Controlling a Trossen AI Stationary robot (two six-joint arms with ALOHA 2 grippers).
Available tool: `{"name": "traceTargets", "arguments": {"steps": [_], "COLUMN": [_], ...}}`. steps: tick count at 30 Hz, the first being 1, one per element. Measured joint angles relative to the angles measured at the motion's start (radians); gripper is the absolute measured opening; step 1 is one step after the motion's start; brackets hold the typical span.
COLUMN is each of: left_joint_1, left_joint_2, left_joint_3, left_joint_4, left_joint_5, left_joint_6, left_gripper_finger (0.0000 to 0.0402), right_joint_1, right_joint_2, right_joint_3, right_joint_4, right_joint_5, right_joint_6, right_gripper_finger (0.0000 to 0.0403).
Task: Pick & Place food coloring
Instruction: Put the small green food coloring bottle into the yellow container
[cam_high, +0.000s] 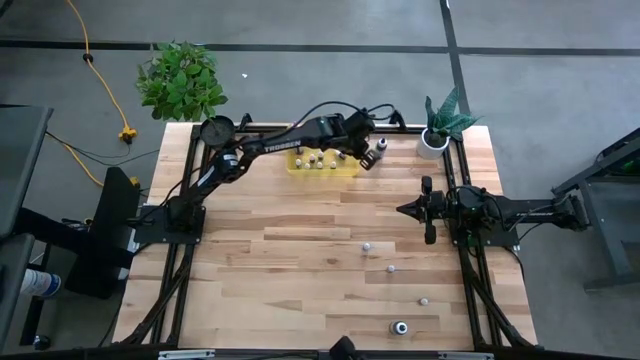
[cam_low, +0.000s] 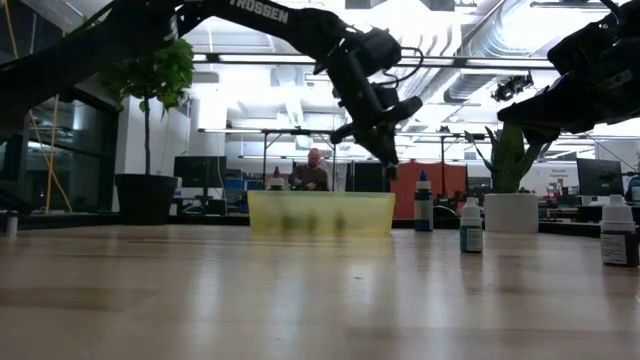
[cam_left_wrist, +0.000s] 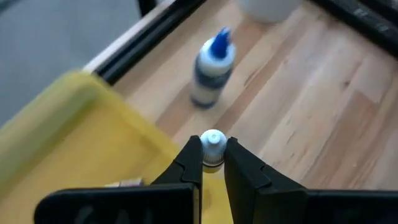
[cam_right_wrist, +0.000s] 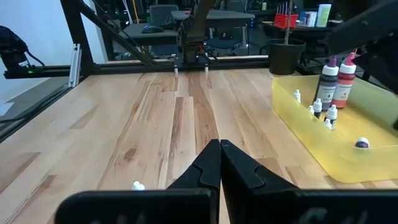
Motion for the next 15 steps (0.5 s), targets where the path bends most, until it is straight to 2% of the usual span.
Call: {"name": "traceTargets", "arguments": {"steps": [5, 10, 15], "left_joint_1": [0.004, 0.006, 0.003], "left_joint_2": [-0.007, -0.008, -0.017], "left_joint_3": [-0.001, -0.007, -0.102], "left_joint_4": [-0.02, -0.012, 0.04], "left_joint_5": [-0.067, -0.081, -0.154], "left_joint_6": [-0.047, -0.092, -0.176], "left_gripper_finger": [0.0027, 0.0027, 0.0027], "right_joint_1": [0.0, 0.0, 0.0], "right_joint_2": [0.0, 0.0, 0.0], "right_joint_3": [0.0, 0.0, 0.0], "right_joint_4": [0.0, 0.0, 0.0], "right_joint_5": [0.0, 0.0, 0.0], "right_joint_6": [0.0, 0.0, 0.0], "right_gripper_finger": [0.0, 0.0, 0.0]}}
